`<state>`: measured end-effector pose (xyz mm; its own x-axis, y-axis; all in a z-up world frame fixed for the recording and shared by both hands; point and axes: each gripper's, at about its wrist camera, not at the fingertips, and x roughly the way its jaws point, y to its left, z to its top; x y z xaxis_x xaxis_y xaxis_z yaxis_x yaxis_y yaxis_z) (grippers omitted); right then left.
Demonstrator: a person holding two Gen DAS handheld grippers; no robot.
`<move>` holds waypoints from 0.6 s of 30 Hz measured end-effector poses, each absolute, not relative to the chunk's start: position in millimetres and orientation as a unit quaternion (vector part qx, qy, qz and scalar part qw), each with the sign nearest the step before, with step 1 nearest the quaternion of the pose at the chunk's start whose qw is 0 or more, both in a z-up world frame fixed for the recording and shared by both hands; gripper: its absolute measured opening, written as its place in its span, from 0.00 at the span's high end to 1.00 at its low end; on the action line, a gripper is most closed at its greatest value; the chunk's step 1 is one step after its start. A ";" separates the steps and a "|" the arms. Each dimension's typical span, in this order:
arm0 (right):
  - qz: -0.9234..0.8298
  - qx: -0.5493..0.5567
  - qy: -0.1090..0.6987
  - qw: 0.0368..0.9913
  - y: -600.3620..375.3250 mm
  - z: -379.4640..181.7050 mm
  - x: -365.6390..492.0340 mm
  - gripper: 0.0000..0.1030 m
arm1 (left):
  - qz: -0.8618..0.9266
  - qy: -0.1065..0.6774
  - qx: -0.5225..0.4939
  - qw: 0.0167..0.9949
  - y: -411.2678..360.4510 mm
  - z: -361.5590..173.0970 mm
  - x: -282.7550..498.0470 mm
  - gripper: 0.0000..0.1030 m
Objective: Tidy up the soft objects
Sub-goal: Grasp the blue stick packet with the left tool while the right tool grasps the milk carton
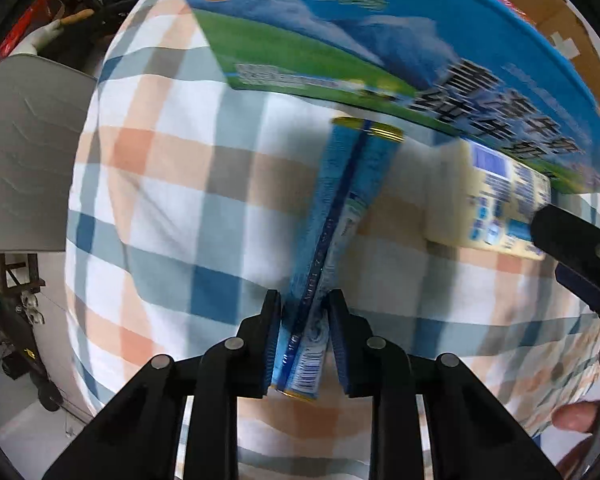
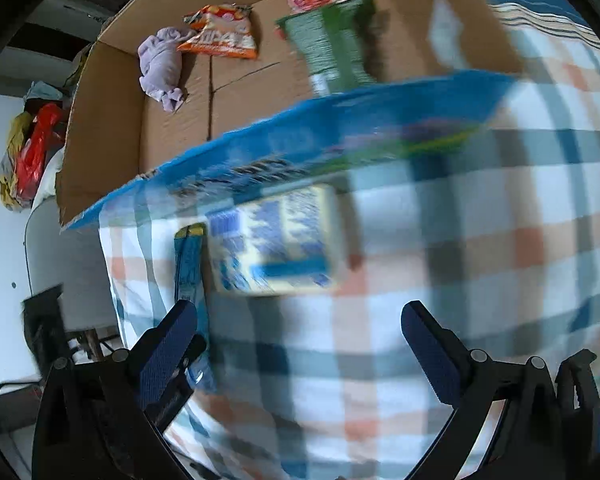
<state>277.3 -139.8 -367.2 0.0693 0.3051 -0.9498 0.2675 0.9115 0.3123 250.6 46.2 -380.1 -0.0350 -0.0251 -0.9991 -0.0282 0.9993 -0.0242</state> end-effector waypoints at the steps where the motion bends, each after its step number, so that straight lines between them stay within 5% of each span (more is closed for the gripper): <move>1: 0.009 0.207 0.682 0.701 -132.3 -372.7 281.1 0.00 | -0.001 0.720 -0.018 0.694 48.1 -381.9 251.8 0.79; 7: -0.017 0.178 0.682 0.709 -100.5 -397.8 298.6 0.00 | -0.010 0.718 -0.005 0.696 59.0 -392.4 252.1 0.70; 18: -0.037 0.147 0.703 0.695 -77.8 -426.8 314.8 0.02 | -0.025 0.714 0.008 0.700 56.6 -410.8 276.2 0.67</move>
<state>314.8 -77.8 -426.8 0.0099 0.1548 -0.9879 0.2584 0.9540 0.1521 276.2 56.6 -410.8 -0.0212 -0.0227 -0.9995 0.0462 0.9987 -0.0236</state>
